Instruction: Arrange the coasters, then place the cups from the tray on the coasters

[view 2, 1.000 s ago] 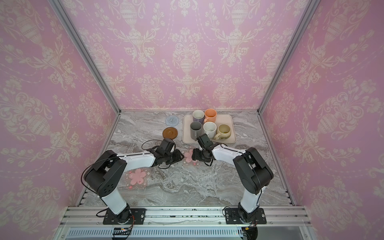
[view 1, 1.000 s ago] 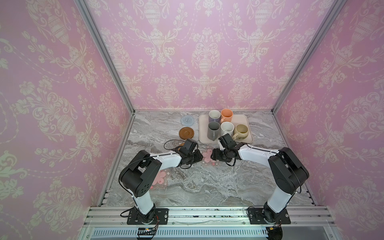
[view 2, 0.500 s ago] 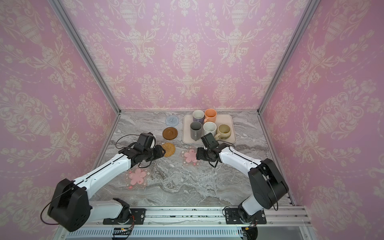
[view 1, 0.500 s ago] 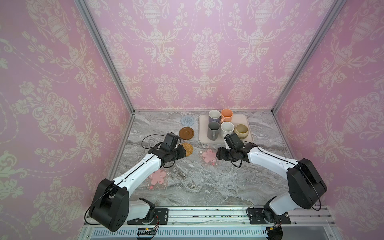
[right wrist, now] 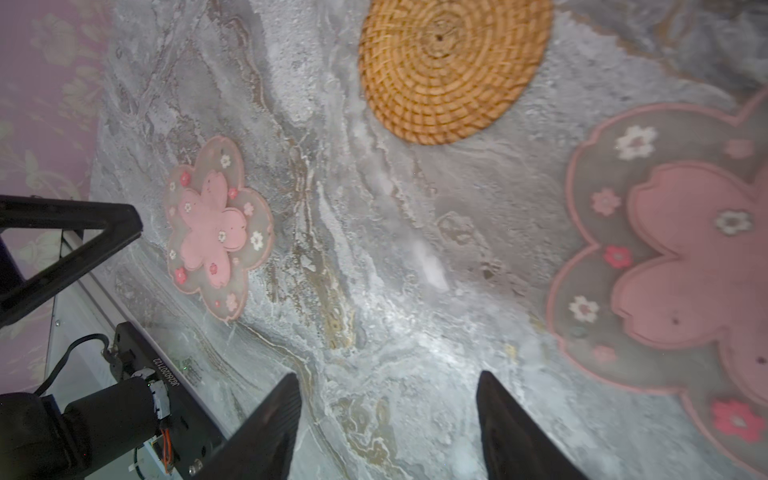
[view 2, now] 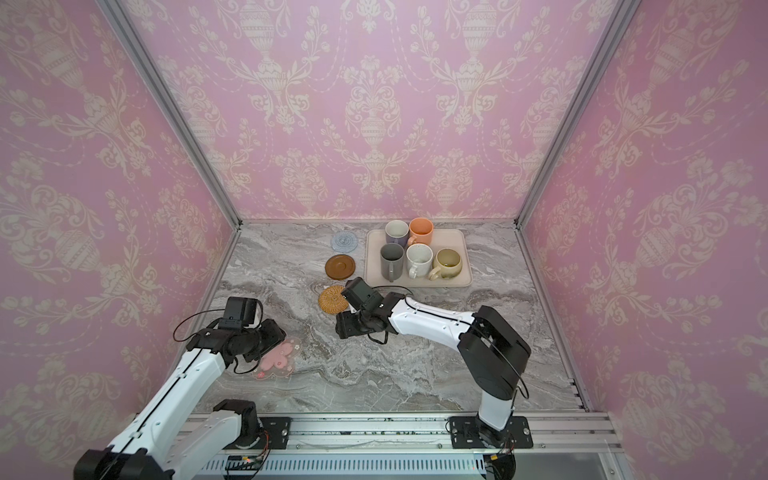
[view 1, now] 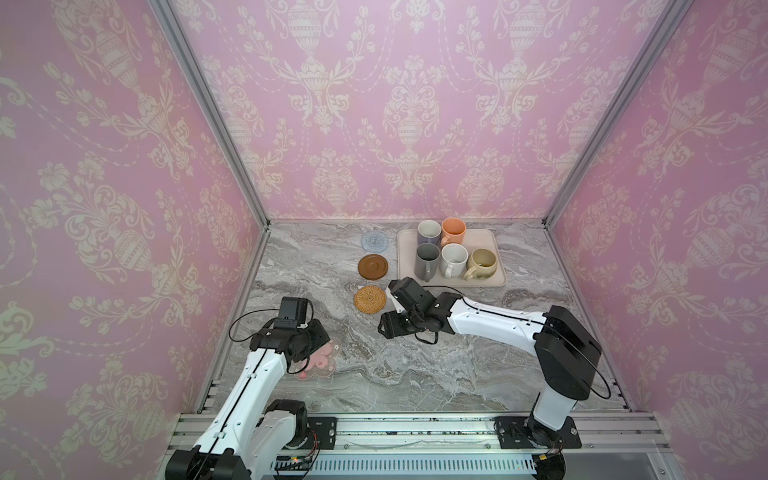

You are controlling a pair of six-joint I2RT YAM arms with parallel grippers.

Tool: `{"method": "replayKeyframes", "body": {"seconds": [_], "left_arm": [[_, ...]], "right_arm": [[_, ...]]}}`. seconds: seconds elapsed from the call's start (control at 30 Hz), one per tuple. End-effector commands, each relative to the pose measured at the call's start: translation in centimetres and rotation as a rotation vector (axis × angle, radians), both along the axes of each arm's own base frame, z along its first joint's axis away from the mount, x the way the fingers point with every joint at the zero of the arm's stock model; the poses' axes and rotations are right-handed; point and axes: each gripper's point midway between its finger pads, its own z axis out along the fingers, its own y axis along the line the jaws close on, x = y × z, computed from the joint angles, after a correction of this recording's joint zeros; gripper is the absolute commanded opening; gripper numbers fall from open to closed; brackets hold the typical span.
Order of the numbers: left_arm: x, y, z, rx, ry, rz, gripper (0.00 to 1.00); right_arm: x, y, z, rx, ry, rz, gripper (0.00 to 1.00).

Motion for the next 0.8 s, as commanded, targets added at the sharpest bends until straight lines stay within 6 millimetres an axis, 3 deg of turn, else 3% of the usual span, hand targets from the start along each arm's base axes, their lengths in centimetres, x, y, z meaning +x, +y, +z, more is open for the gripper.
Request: {"method": "replayKeyframes", "body": {"seconds": [0.0, 0.3, 0.57, 0.77], "left_arm": [[-1.7, 1.6, -0.7, 0.002, 0.038, 0.119, 0.53], [-3.4, 4.6, -2.0, -0.053, 0.056, 0.375, 0.58], [-4.0, 5.9, -2.9, -0.034, 0.092, 0.446, 0.59], [-2.9, 6.2, -3.3, -0.049, 0.067, 0.42, 0.58]], "right_arm": [[-1.5, 3.0, 0.4, 0.031, 0.013, 0.093, 0.69], [-2.9, 7.1, -0.9, 0.074, 0.062, 0.183, 0.68], [-3.9, 11.0, -2.1, 0.099, 0.097, 0.25, 0.69], [-3.6, 11.9, -3.5, 0.092, 0.124, 0.248, 0.69]]}}
